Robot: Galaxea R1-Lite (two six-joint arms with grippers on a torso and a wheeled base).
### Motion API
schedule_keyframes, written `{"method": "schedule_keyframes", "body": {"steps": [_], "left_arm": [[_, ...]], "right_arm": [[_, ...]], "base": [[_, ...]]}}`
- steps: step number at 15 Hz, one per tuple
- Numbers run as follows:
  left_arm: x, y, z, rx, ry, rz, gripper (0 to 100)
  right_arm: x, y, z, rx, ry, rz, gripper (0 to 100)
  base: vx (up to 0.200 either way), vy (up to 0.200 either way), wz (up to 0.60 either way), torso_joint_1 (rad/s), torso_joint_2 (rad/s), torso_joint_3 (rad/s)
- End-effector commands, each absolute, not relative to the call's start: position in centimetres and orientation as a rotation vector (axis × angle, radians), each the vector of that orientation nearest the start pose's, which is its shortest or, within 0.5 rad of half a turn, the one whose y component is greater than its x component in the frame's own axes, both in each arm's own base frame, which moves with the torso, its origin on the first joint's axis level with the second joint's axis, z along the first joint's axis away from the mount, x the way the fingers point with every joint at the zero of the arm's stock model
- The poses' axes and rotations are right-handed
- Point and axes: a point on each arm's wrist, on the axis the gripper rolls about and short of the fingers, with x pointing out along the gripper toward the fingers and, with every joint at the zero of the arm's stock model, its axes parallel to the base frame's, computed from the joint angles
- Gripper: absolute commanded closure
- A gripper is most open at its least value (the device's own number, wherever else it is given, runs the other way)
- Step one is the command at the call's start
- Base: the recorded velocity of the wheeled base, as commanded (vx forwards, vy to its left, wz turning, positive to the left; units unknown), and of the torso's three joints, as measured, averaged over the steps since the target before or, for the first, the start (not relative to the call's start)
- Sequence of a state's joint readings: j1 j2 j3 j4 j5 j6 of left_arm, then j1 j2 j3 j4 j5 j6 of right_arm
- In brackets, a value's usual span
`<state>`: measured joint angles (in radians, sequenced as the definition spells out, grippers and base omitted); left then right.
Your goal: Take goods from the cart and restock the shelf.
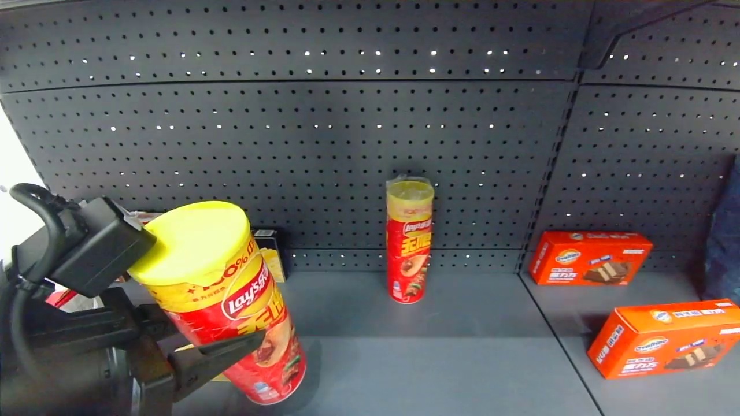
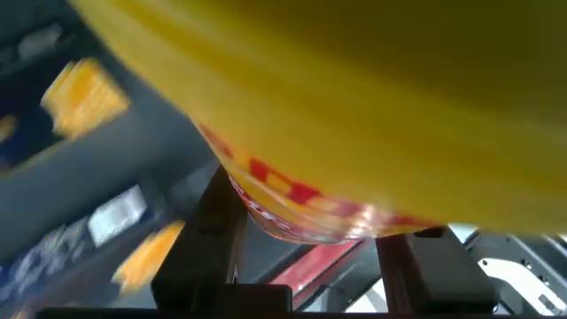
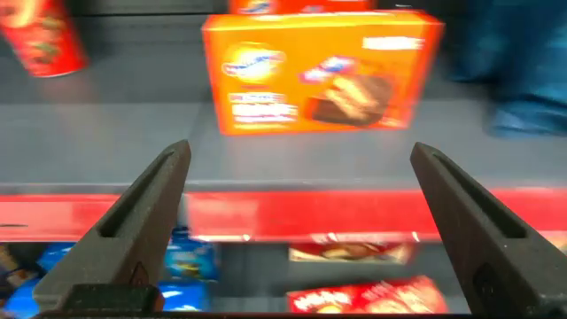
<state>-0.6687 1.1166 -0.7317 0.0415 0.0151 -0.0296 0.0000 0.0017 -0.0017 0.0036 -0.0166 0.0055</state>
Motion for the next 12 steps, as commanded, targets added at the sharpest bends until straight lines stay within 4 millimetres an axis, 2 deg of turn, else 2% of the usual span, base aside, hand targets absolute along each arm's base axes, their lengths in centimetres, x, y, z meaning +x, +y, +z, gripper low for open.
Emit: {"method": "schedule_keyframes", "body": {"steps": [1,12], "left_arm": [[11.8,-9.6,23.8,0.112,0.397,-0.652,100],[11.5,-9.1,22.7,0.124,0.433,-0.639,100]], "right_arm": [[-2.3,0.0,7.6,0.006,0.006,-0.017,0],[-2.1,-0.1,7.6,0.004,0.034,-0.005,0]], "base": [[0.000,0.000,0.00,0.000,0.00,0.000],[0.000,0.000,0.00,0.000,0.00,0.000]]}}
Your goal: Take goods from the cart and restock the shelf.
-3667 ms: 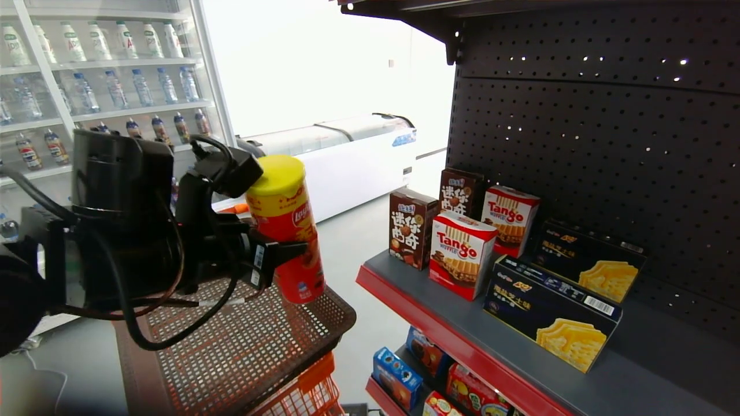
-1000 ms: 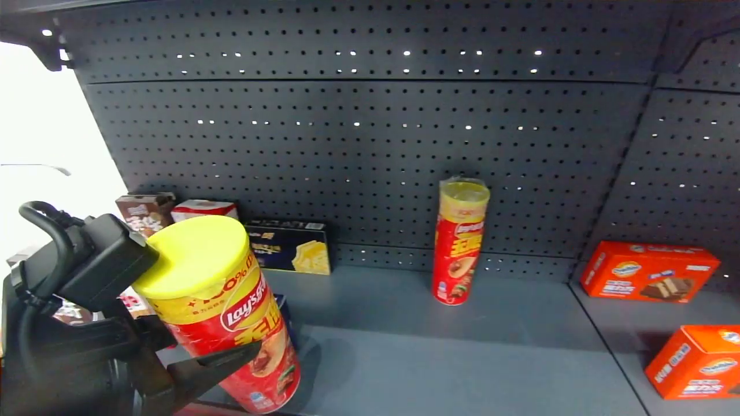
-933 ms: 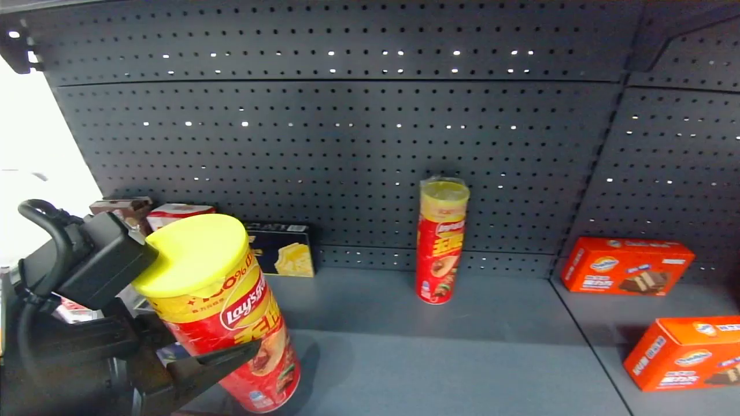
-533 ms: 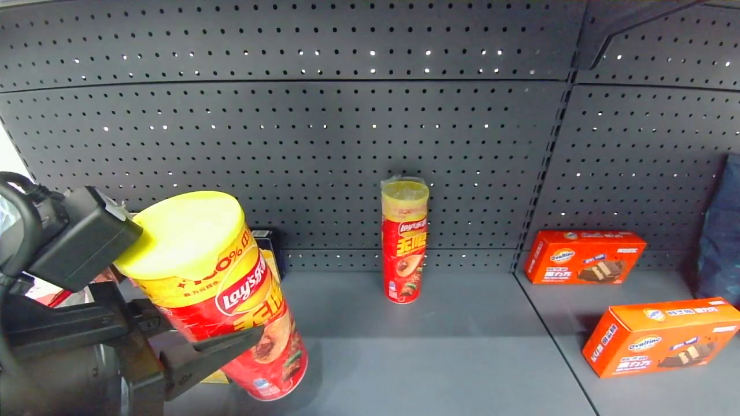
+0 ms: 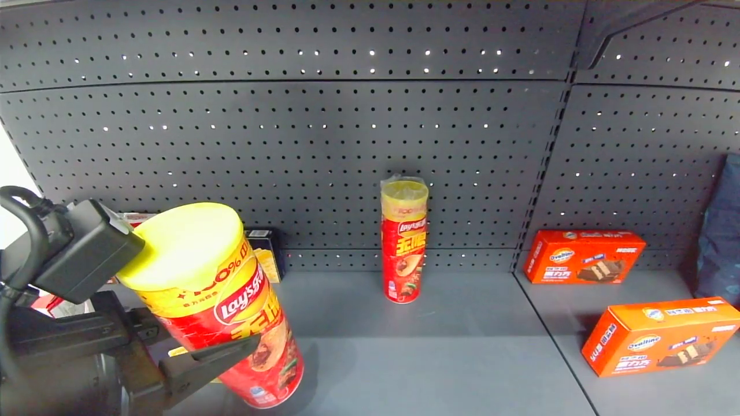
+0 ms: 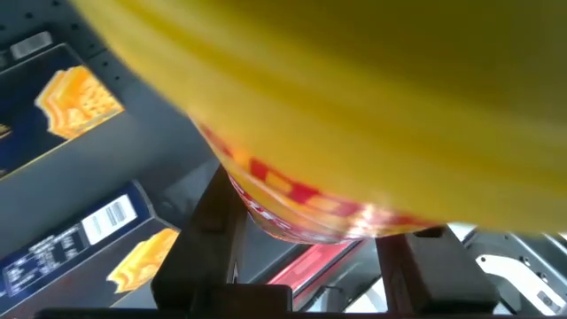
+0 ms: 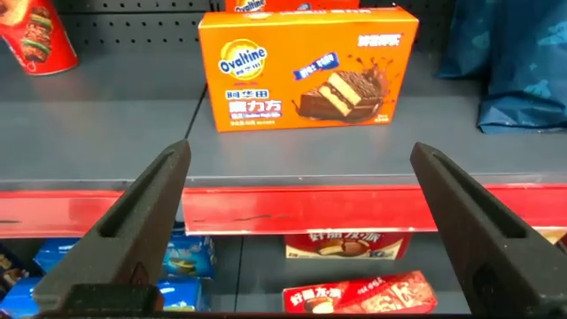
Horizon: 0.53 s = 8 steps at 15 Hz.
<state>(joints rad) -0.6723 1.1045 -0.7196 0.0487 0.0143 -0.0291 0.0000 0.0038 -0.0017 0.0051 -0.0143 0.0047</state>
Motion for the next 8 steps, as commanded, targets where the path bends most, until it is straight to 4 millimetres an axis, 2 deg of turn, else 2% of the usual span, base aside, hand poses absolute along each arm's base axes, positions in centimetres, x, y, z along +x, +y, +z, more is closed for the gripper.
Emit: {"method": "schedule_keyframes", "body": {"steps": [1,2,3,4,5,6,8], "left_arm": [[11.5,-9.2,22.6,0.127,0.435,-0.644,100],[11.6,-9.2,22.9,0.122,0.425,-0.640,100],[11.6,-9.2,23.0,0.120,0.421,-0.638,100],[11.6,-9.2,22.8,0.121,0.425,-0.638,100],[11.7,-9.2,22.7,0.124,0.431,-0.638,100],[11.6,-9.2,22.6,0.124,0.432,-0.638,100],[11.6,-9.2,22.6,0.126,0.437,-0.637,100]], "right_arm": [[-1.8,-0.1,7.7,-0.001,0.063,-0.006,0],[-1.9,0.0,8.2,-0.031,0.054,0.008,0],[-2.0,0.0,12.9,-0.001,-0.009,0.041,0],[-0.6,0.1,17.1,0.071,0.012,0.084,0],[0.0,0.3,19.1,0.072,0.009,0.173,0],[0.2,0.4,19.6,0.017,0.010,0.279,0],[2.3,0.9,19.7,-0.077,0.093,0.381,0]], "base": [[0.000,0.000,0.00,0.000,0.00,0.000],[0.000,0.000,0.00,0.000,0.00,0.000],[0.000,0.000,0.00,0.000,0.00,0.000],[0.000,0.000,0.00,0.000,0.00,0.000],[0.000,0.000,0.00,0.000,0.00,0.000],[0.000,0.000,0.00,0.000,0.00,0.000],[0.000,0.000,0.00,0.000,0.00,0.000]]}}
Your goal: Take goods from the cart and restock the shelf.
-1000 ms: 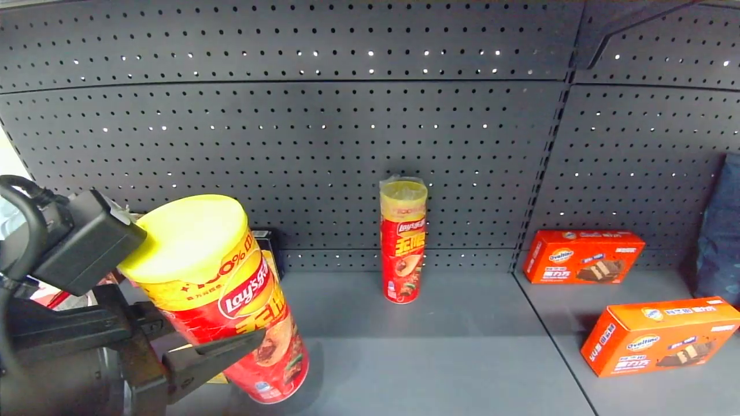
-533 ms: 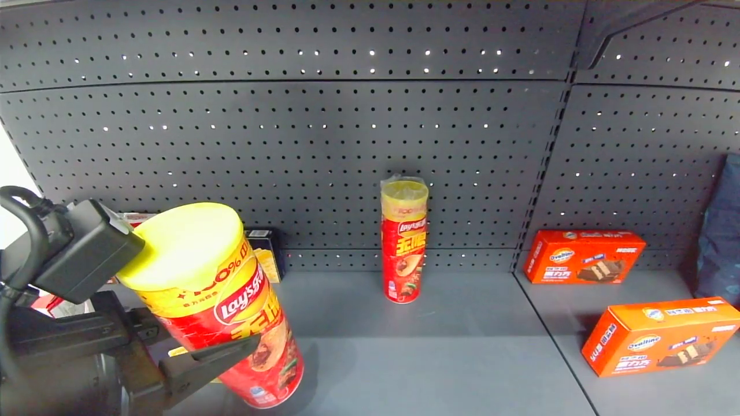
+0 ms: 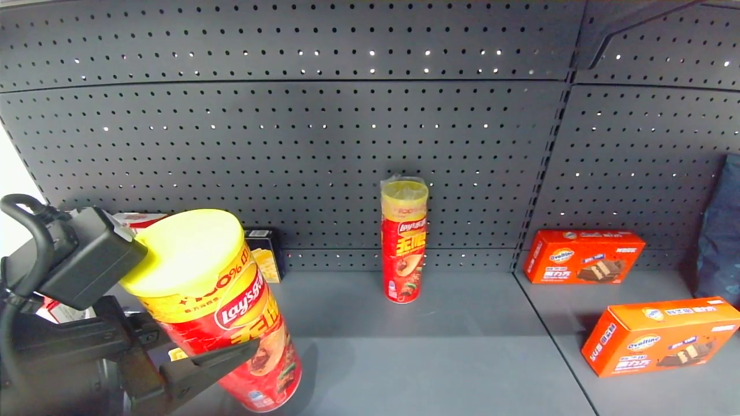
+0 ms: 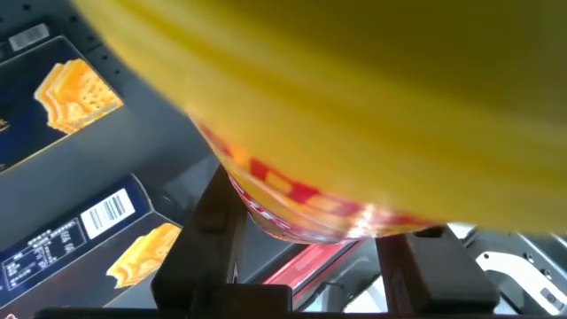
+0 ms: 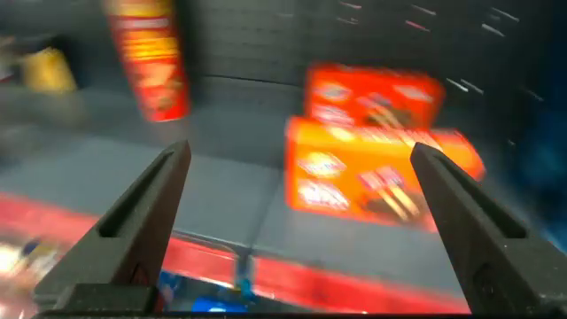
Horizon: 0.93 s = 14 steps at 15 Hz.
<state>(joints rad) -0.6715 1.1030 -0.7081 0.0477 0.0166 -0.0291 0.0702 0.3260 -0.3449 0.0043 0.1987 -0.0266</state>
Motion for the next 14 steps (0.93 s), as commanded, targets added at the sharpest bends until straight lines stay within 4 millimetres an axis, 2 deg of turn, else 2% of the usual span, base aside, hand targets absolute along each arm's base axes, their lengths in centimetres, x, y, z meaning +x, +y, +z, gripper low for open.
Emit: {"method": "schedule_keyframes", "body": {"steps": [1,3,4,5,6,8,9,11,12,14], "left_arm": [[11.6,-9.1,22.6,0.124,0.437,-0.634,100],[11.6,-9.1,22.5,0.124,0.437,-0.631,100],[11.6,-9.1,22.5,0.124,0.439,-0.631,100],[11.6,-9.1,22.5,0.124,0.439,-0.629,100],[11.6,-9.1,22.5,0.124,0.439,-0.629,100],[11.7,-9.0,22.4,0.124,0.444,-0.622,100],[11.7,-8.9,22.4,0.124,0.443,-0.619,100],[11.8,-9.0,22.6,0.122,0.441,-0.619,100],[11.9,-9.1,22.5,0.124,0.447,-0.618,100],[12.1,-9.2,22.3,0.124,0.456,-0.616,100]], "right_arm": [[3.3,1.0,19.7,-0.079,0.139,0.391,0],[5.8,1.6,20.2,-0.088,0.226,0.441,0],[6.5,1.8,20.6,-0.097,0.236,0.464,0],[8.5,2.7,21.7,-0.104,0.269,0.517,0],[9.6,3.2,22.2,-0.107,0.285,0.540,0],[12.9,5.2,22.6,-0.125,0.317,0.613,0],[13.8,5.8,22.6,-0.126,0.312,0.631,0],[17.3,7.5,22.1,-0.124,0.262,0.654,0],[20.0,8.7,22.1,-0.119,0.257,0.692,0],[23.3,10.1,22.0,-0.118,0.267,0.725,0]], "base": [[0.000,0.000,0.00,0.000,0.00,0.000],[0.000,0.000,0.00,0.000,0.00,0.000],[0.000,0.000,0.00,0.000,0.00,0.000],[0.000,0.000,0.00,0.000,0.00,0.000],[0.000,0.000,0.00,0.000,0.00,0.000],[0.000,0.000,0.00,0.000,0.00,0.000],[0.000,0.000,0.00,0.000,0.00,0.000],[0.000,0.000,0.00,0.000,0.00,0.000],[0.000,0.000,0.00,0.000,0.00,0.000],[0.000,0.000,0.00,0.000,0.00,0.000]]}}
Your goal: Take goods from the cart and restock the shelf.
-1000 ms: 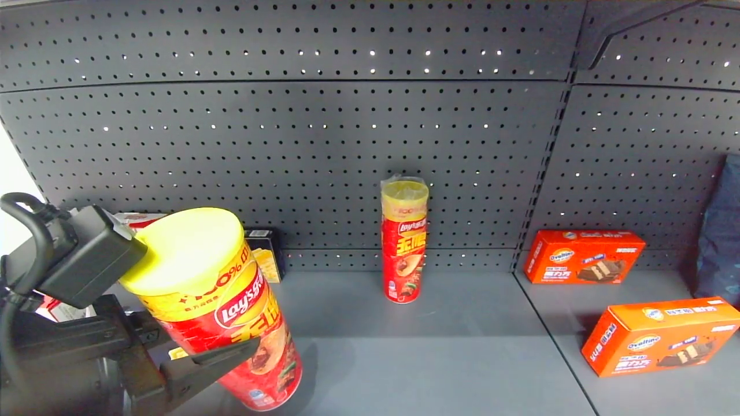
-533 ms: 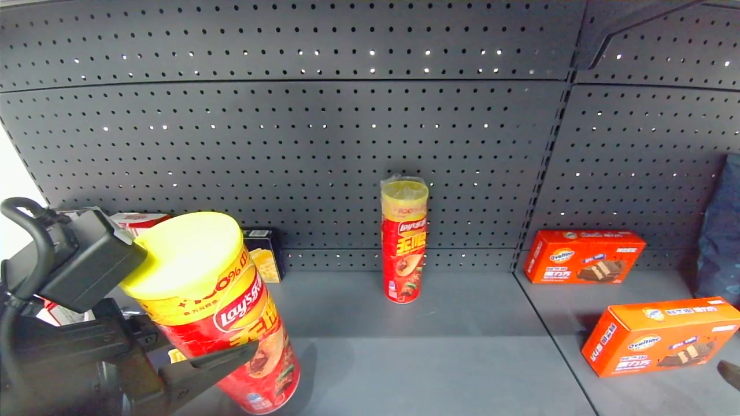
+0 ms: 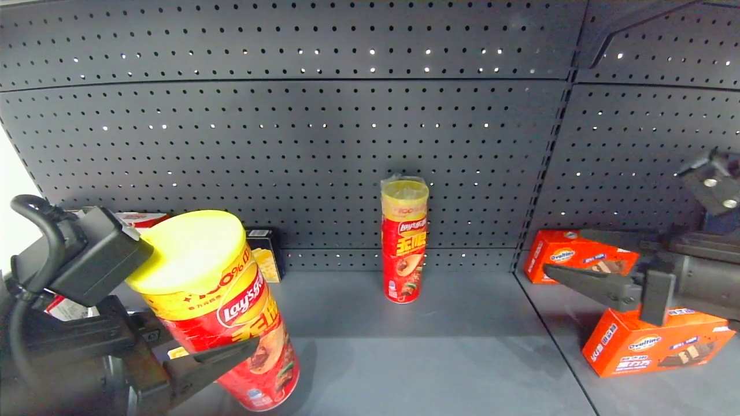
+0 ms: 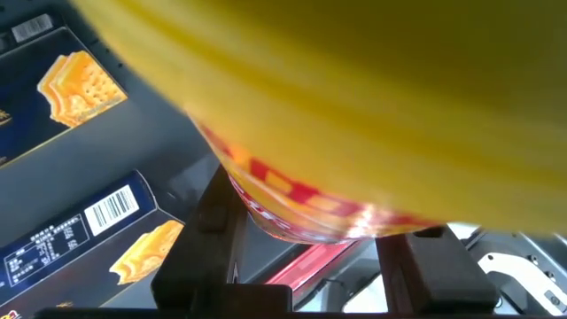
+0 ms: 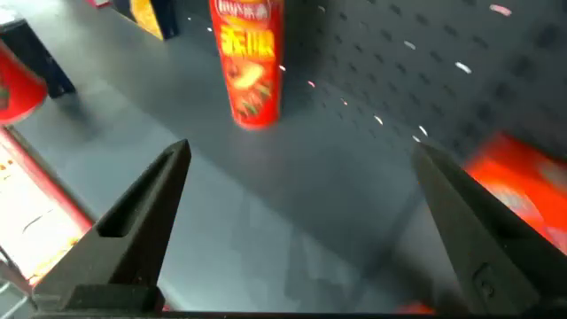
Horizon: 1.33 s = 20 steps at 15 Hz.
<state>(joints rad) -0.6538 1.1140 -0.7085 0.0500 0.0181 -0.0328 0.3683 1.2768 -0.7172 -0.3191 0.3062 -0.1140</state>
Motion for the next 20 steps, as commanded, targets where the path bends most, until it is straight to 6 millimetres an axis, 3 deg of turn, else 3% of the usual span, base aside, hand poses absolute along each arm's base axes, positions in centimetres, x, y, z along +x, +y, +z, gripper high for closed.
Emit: {"method": "schedule_keyframes", "body": {"steps": [1,4,7,13,20], "left_arm": [[12.1,-9.2,22.3,0.119,0.458,-0.614,100],[12.4,-8.9,22.5,0.079,0.460,-0.587,100],[12.5,-8.7,22.5,0.071,0.457,-0.585,100],[12.5,-8.7,22.7,0.069,0.450,-0.587,100],[12.5,-8.7,22.8,0.066,0.450,-0.594,100]], "right_arm": [[25.0,10.8,22.1,-0.117,0.260,0.731,0],[28.8,13.2,21.7,-0.119,0.245,0.760,0],[30.6,15.0,20.5,-0.104,0.193,0.888,0],[32.9,16.8,18.3,-0.091,0.191,0.979,0],[34.1,18.9,15.9,-0.093,0.232,1.016,0]], "base": [[0.000,0.000,0.00,0.000,0.00,0.000],[0.000,0.000,0.00,0.000,0.00,0.000],[0.000,0.000,0.00,0.000,0.00,0.000],[0.000,0.000,0.00,0.000,0.00,0.000],[0.000,0.000,0.00,0.000,0.00,0.000]]}}
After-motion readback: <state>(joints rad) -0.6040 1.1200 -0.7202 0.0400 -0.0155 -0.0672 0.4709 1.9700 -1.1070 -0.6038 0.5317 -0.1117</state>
